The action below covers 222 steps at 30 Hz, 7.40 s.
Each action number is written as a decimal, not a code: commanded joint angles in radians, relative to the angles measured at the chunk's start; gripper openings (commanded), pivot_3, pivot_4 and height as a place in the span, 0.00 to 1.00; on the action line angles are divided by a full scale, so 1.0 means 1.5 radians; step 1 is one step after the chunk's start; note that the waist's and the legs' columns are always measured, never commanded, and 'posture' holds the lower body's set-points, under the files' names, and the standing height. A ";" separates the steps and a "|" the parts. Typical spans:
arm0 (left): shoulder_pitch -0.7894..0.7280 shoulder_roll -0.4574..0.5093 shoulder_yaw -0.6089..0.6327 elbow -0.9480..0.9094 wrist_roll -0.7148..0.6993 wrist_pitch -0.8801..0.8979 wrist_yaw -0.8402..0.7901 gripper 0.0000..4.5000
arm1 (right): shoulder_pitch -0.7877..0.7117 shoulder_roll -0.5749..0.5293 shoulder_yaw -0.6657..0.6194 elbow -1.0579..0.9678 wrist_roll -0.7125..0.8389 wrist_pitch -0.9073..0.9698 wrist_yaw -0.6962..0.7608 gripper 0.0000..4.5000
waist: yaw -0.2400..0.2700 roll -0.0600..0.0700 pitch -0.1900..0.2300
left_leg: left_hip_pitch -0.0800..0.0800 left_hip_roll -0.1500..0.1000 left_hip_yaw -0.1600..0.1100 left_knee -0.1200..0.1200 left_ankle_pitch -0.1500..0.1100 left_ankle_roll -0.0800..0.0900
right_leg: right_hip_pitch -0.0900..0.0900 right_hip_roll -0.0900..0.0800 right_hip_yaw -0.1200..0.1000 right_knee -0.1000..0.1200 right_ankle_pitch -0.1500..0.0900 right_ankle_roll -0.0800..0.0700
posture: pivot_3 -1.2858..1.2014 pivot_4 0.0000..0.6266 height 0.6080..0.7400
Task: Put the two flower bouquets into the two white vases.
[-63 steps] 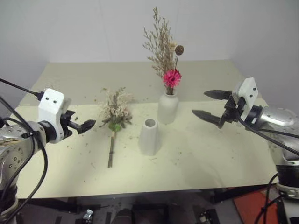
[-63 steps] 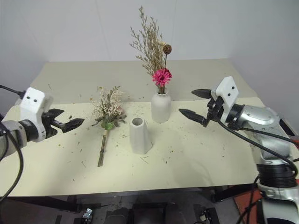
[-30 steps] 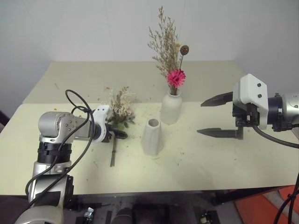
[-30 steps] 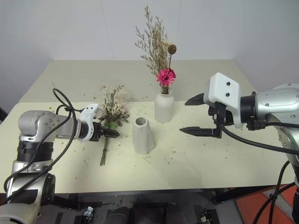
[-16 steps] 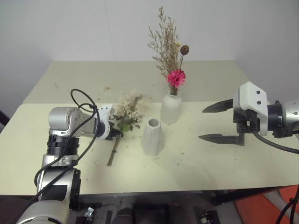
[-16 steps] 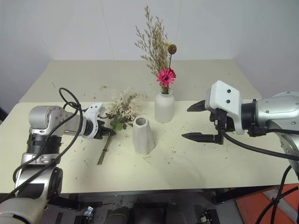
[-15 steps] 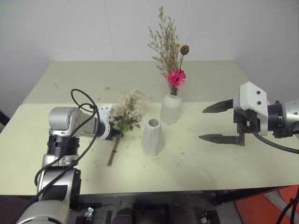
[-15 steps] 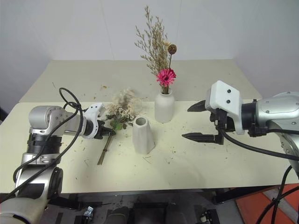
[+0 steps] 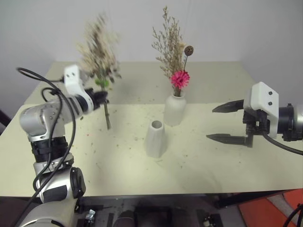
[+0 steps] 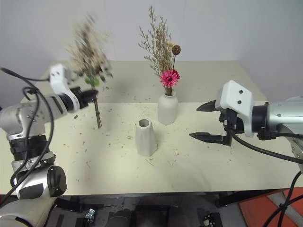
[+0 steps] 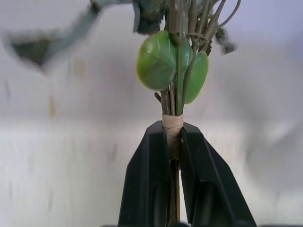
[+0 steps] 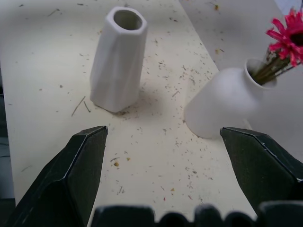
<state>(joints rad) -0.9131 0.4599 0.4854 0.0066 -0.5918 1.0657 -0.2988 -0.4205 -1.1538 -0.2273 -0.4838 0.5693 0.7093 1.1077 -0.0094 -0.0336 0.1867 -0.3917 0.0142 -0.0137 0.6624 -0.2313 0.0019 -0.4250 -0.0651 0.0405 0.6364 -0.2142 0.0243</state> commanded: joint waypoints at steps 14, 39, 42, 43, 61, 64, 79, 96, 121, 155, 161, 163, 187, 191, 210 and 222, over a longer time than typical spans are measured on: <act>-0.066 -0.028 -0.045 0.143 -0.264 -0.168 -0.515 0.02 | 0.116 0.002 -0.147 -0.073 0.032 -0.005 -0.030 1.00 | -0.003 0.000 0.000 | 0.000 0.000 0.003 0.002 0.000 0.000 | 0.002 0.000 0.001 -0.004 0.001 0.005 | 0.52 0.24 1.00; -0.063 -0.051 -0.176 0.272 -0.160 -0.245 -0.654 0.02 | 0.210 0.013 -0.197 -0.135 0.036 0.020 -0.101 1.00 | -0.003 0.000 0.000 | -0.001 0.000 0.003 0.002 0.000 0.000 | 0.002 0.000 0.001 -0.005 0.002 0.005 | 0.52 0.24 1.00; -0.056 -0.058 -0.184 0.272 -0.146 -0.256 -0.657 0.02 | 0.209 0.012 -0.196 -0.136 0.038 0.021 -0.103 1.00 | -0.002 0.000 0.000 | -0.001 0.000 0.003 0.002 0.000 0.000 | 0.002 0.000 0.001 -0.005 0.002 0.005 | 0.52 0.24 1.00; -0.054 -0.060 -0.185 0.274 -0.143 -0.258 -0.657 0.02 | 0.209 0.011 -0.195 -0.136 0.039 0.021 -0.105 1.00 | -0.002 0.000 0.000 | -0.001 0.000 0.003 0.002 0.000 0.000 | 0.002 0.000 0.001 -0.005 0.002 0.005 | 0.52 0.24 1.00; -0.070 -0.069 -0.180 0.282 -0.149 -0.242 -0.657 0.02 | 0.219 0.012 -0.198 -0.142 0.035 0.028 -0.111 1.00 | -0.002 0.000 0.000 | -0.001 0.000 0.003 0.003 0.000 0.000 | 0.002 0.000 0.001 -0.005 0.002 0.005 | 0.52 0.24 1.00; -0.072 -0.066 -0.176 0.275 -0.156 -0.234 -0.657 0.02 | 0.217 0.013 -0.193 -0.140 0.034 0.025 -0.112 1.00 | -0.002 0.000 0.000 | -0.001 0.000 0.003 0.003 0.000 0.000 | 0.002 0.000 0.001 -0.005 0.002 0.005 | 0.52 0.24 1.00; -0.069 -0.057 -0.177 0.261 -0.157 -0.233 -0.680 0.02 | 0.210 0.019 -0.184 -0.132 0.034 0.014 -0.112 1.00 | -0.003 0.000 0.000 | -0.001 0.000 0.003 0.003 0.000 0.000 | 0.002 0.000 0.001 -0.004 0.002 0.005 | 0.52 0.24 1.00; -0.046 -0.076 -0.214 0.286 -0.110 -0.298 -0.721 0.02 | 0.220 0.022 -0.192 -0.140 0.031 0.020 -0.113 1.00 | -0.002 0.000 0.000 | -0.001 0.000 0.003 0.003 0.000 0.000 | 0.002 0.000 0.001 -0.004 0.002 0.005 | 0.52 0.24 1.00; -0.061 -0.093 -0.173 0.275 -0.155 -0.267 -0.699 0.02 | 0.217 0.019 -0.179 -0.133 0.022 0.015 -0.117 1.00 | -0.002 0.000 -0.001 | -0.001 0.000 0.003 0.003 0.000 0.000 | 0.002 0.000 0.001 -0.004 0.002 0.005 | 0.52 0.24 1.00; -0.012 -0.092 -0.240 0.256 -0.082 -0.343 -0.761 0.02 | 0.223 0.025 -0.167 -0.133 0.020 0.014 -0.122 1.00 | -0.002 0.000 -0.001 | -0.001 0.000 0.003 0.003 0.000 0.000 | 0.002 0.000 0.001 -0.004 0.002 0.005 | 0.52 0.24 1.00; -0.006 -0.087 -0.249 0.253 -0.072 -0.348 -0.763 0.02 | 0.221 0.025 -0.162 -0.131 0.018 0.014 -0.123 1.00 | -0.003 0.000 -0.001 | -0.001 0.000 0.003 0.003 0.000 0.001 | 0.002 0.000 0.001 -0.004 0.002 0.005 | 0.52 0.24 1.00; -0.005 -0.085 -0.251 0.259 -0.068 -0.352 -0.763 0.02 | 0.221 0.027 -0.161 -0.131 0.018 0.013 -0.123 1.00 | -0.003 0.000 -0.001 | -0.001 0.000 0.003 0.003 0.000 0.001 | 0.002 0.000 0.001 -0.004 0.002 0.005 | 0.52 0.24 1.00; 0.032 -0.084 -0.286 0.244 -0.009 -0.434 -0.785 0.02 | 0.203 0.025 -0.188 -0.129 0.089 0.029 -0.096 1.00 | -0.002 0.000 -0.001 | -0.001 0.000 0.003 0.003 0.000 0.001 | 0.002 0.000 0.001 -0.004 0.002 0.005 | 0.52 0.24 1.00; 0.038 -0.075 -0.288 0.228 -0.013 -0.425 -0.794 0.02 | 0.206 0.021 -0.192 -0.126 0.096 0.026 -0.093 1.00 | -0.003 0.000 -0.001 | -0.001 0.000 0.003 0.004 0.000 0.001 | 0.002 0.000 0.001 -0.004 0.002 0.005 | 0.52 0.24 1.00; 0.069 0.070 -0.336 0.140 0.061 -0.356 -0.721 0.99 | 0.218 0.011 -0.174 -0.101 0.046 0.009 -0.092 1.00 | -0.003 0.000 -0.001 | -0.001 0.000 0.003 0.004 0.000 0.001 | 0.002 0.001 0.002 -0.004 0.001 0.006 | 0.52 0.24 1.00; 0.192 0.309 -0.266 0.031 0.087 -0.409 -0.773 0.99 | 0.237 0.016 -0.210 -0.094 0.026 0.009 -0.074 1.00 | -0.008 0.000 -0.001 | -0.001 0.002 0.003 0.004 -0.001 0.001 | 0.001 0.002 0.002 -0.004 0.001 0.005 | 0.52 0.24 1.00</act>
<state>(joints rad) -0.6262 0.8923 0.0102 0.0956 -0.4350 0.4627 -1.4624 -0.0622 -1.1224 -0.4753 -0.6178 0.6110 0.7442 0.9871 -0.0207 -0.0335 0.1848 -0.3934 0.0178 -0.0091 0.6678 -0.2321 0.0037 -0.4236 -0.0617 0.0438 0.6304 -0.2128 0.0332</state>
